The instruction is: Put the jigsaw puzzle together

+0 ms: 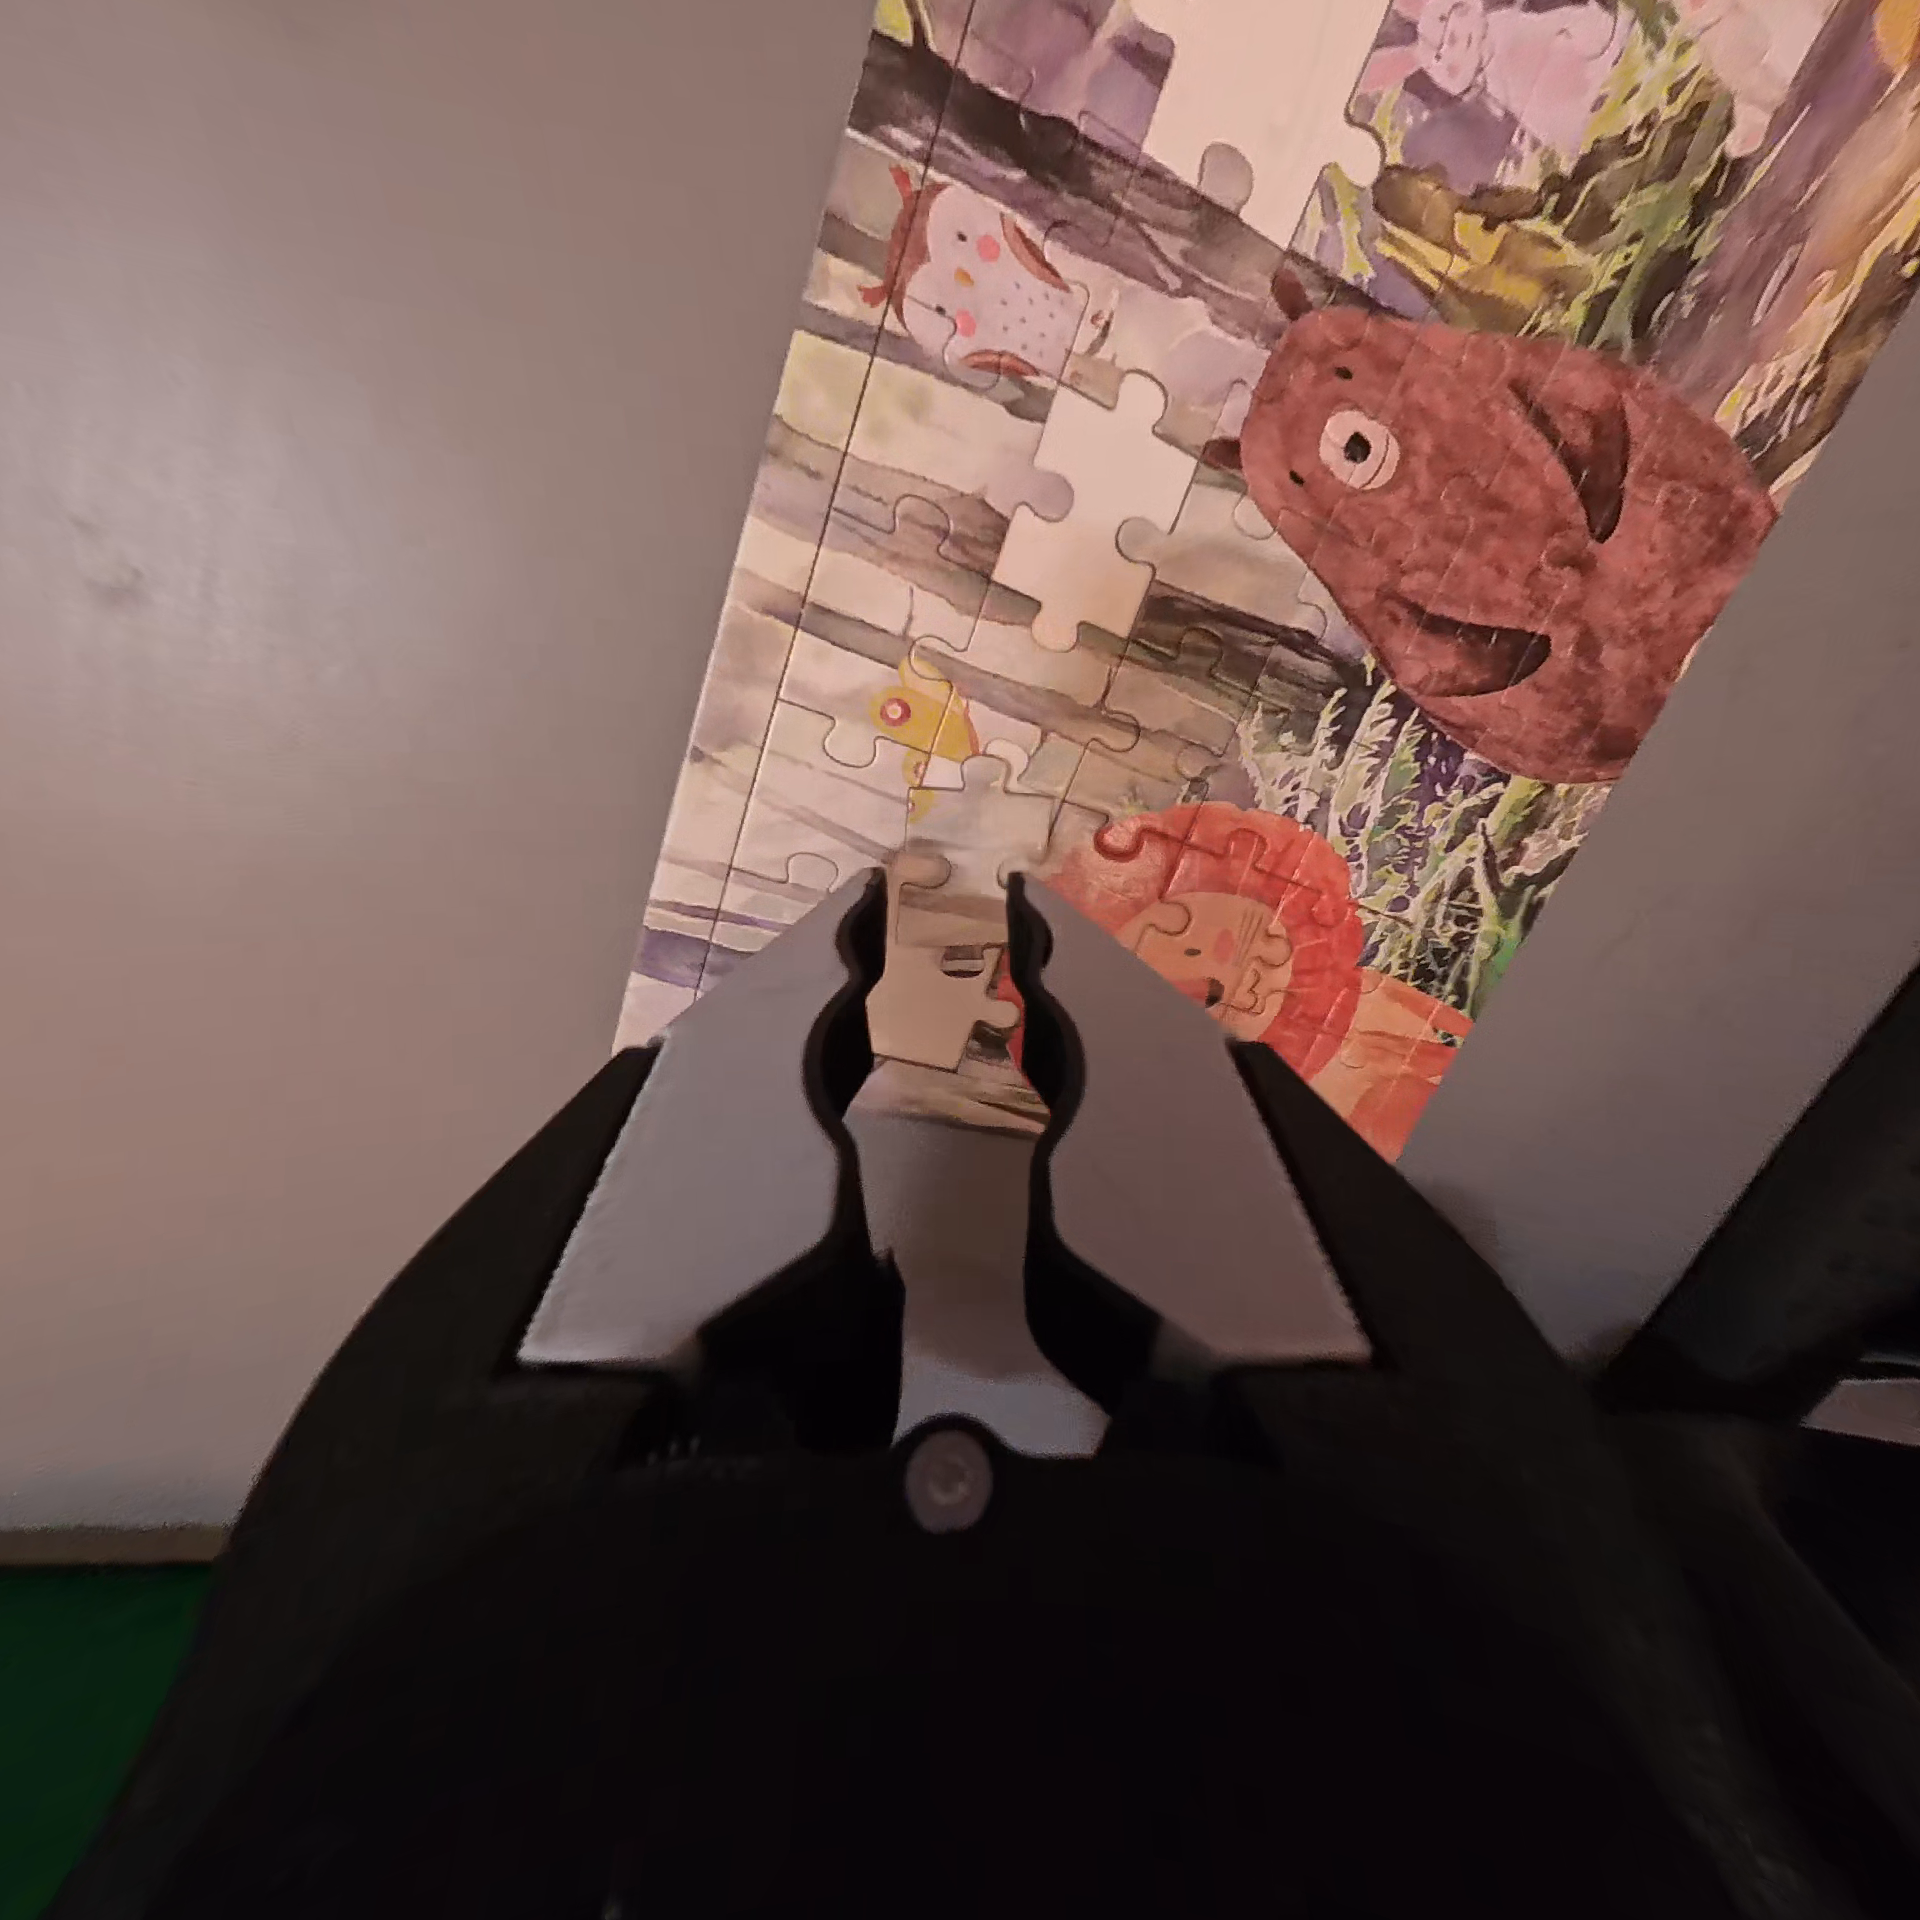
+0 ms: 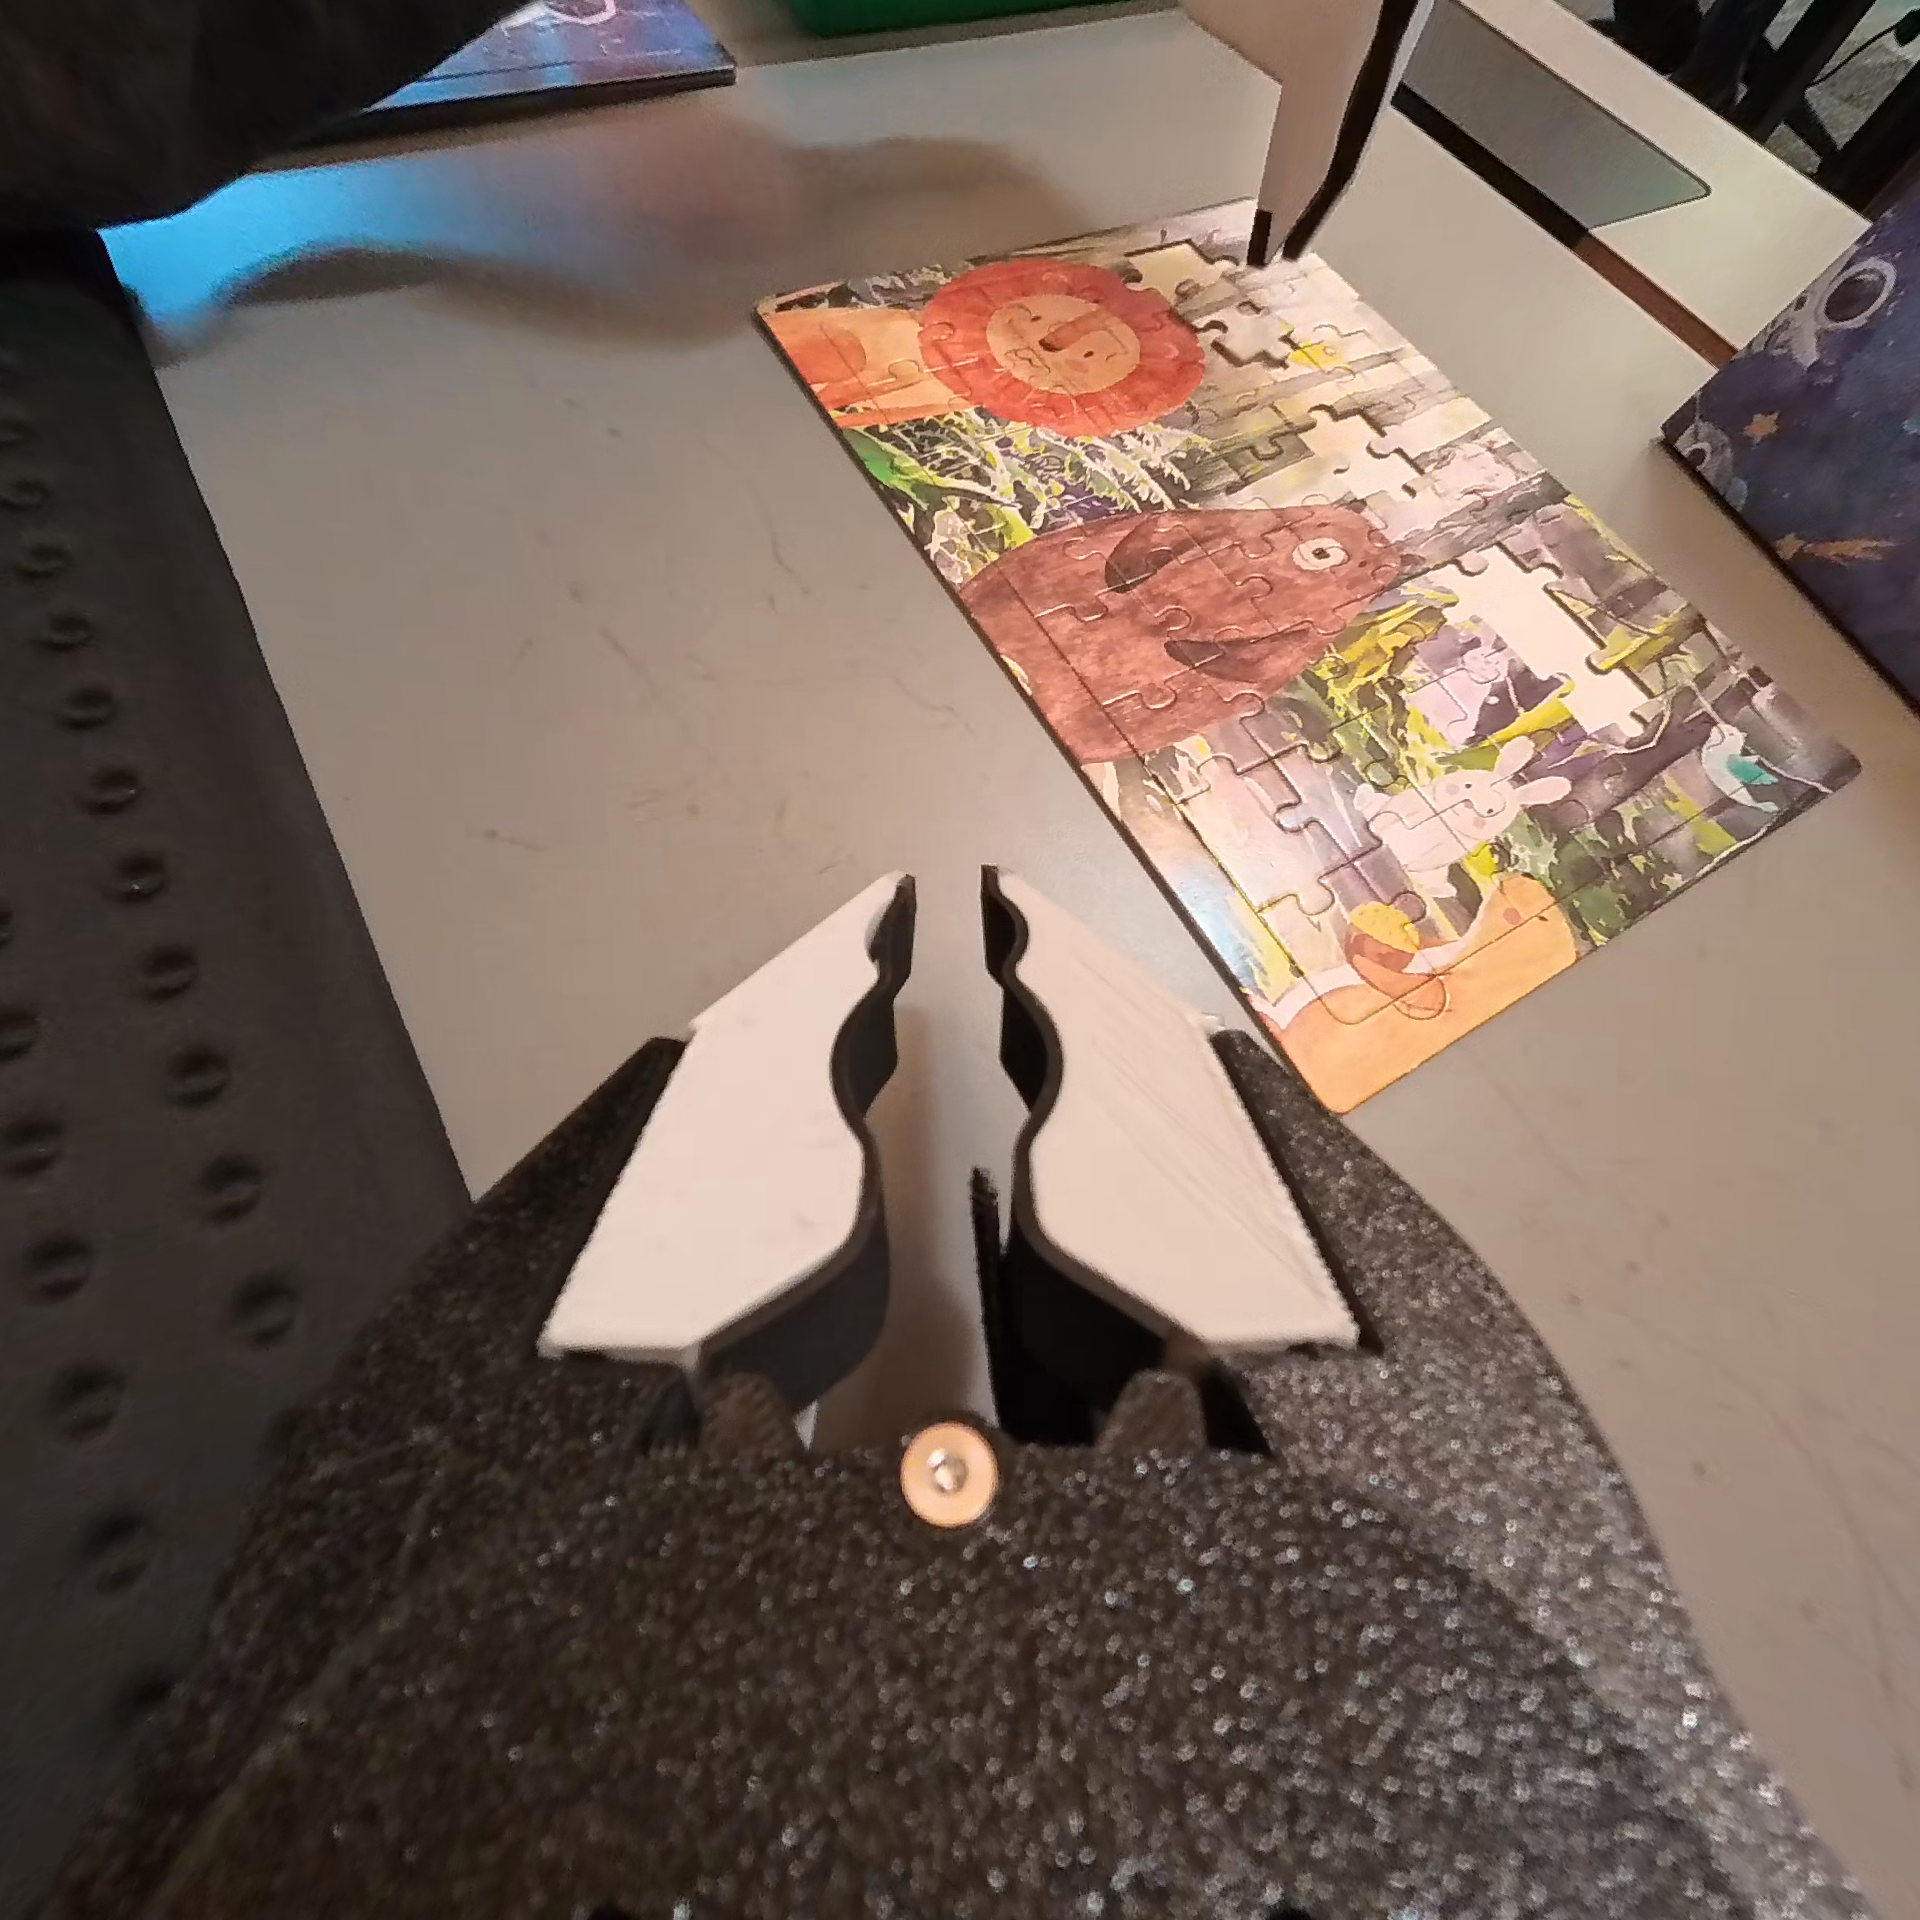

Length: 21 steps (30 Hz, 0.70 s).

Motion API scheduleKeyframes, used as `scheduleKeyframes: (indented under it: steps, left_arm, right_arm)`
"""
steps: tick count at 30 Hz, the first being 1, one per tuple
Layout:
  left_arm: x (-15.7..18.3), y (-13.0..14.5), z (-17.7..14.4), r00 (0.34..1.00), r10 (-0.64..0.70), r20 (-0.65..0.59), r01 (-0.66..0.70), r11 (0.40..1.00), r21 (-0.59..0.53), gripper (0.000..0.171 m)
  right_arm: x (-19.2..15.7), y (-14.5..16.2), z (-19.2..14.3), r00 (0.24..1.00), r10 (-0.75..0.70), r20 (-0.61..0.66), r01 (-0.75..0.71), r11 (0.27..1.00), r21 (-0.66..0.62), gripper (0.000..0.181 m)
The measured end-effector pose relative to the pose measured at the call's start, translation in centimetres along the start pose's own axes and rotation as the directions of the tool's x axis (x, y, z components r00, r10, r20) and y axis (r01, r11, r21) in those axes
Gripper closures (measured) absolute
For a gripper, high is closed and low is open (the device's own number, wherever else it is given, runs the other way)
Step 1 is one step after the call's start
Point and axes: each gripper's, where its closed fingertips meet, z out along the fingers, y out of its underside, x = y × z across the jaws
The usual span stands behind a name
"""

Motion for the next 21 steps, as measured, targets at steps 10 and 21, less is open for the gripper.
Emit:
scheduleKeyframes:
  steps: [10, 21]
  left_arm:
    - [-0.4, -0.1, -0.2, 0.854, -0.36, 0.375, 0.309, 0.932, 0.19, 0.143]
    - [0.6, 0.4, 1.4, 0.644, -0.693, 0.325, 0.442, 0.683, 0.581, 0.14]
  right_arm:
    - [0.0, 0.0, 0.0, 1.0, 0.0, -0.002, 0.0, 1.0, 0.003, 0.169]
    - [-0.1, -0.1, -0.1, 1.0, -0.007, 0.001, 0.007, 1.0, 0.008, 0.169]
